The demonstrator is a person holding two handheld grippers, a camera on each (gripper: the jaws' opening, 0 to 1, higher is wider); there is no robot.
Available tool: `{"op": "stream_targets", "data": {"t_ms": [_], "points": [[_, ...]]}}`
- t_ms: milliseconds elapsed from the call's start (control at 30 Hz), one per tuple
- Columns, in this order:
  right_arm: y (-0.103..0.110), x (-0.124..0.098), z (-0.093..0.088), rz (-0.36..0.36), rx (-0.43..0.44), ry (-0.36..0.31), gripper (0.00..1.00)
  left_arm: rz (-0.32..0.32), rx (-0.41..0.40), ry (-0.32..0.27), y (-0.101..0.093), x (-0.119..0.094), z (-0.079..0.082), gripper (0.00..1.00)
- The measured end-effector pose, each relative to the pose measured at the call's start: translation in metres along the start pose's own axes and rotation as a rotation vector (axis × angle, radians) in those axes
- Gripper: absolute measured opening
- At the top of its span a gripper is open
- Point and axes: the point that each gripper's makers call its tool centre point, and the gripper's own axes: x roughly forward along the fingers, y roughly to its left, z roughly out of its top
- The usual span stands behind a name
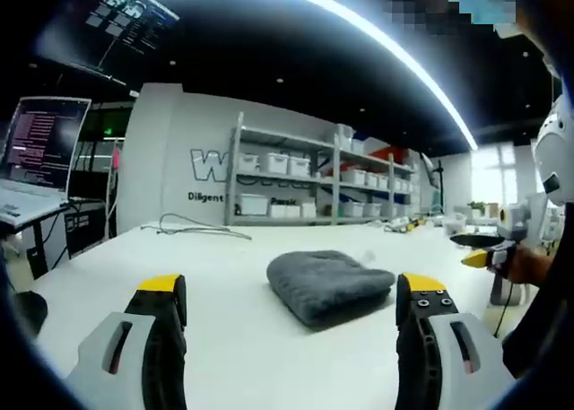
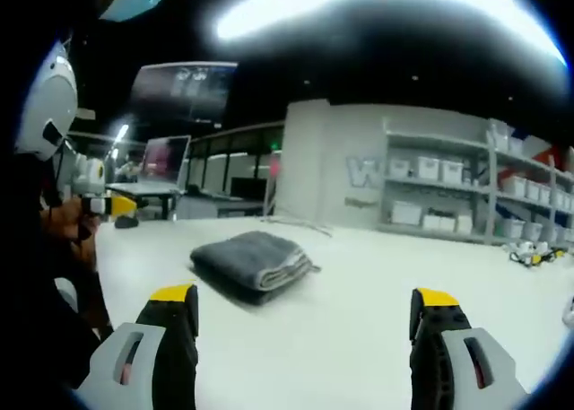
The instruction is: Open the folded towel by lifting each exposed corner and separating the folded layers until the towel lies flat within the target outline without major curled edges
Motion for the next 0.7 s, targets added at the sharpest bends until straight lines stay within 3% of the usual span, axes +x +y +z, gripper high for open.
{"op": "stream_targets", "data": {"t_ms": [333,700], "points": [[0.012,0.018,-0.006,0.056,-0.015,0.022,1.0,0.004,0.043,0.021,-0.001,0.003,0.0,0.96],[0.002,0.015,-0.008,0.031,0.024,0.017,1.0,-0.006,0.038,0.028,-0.004,0.009,-0.002,0.96]]}}
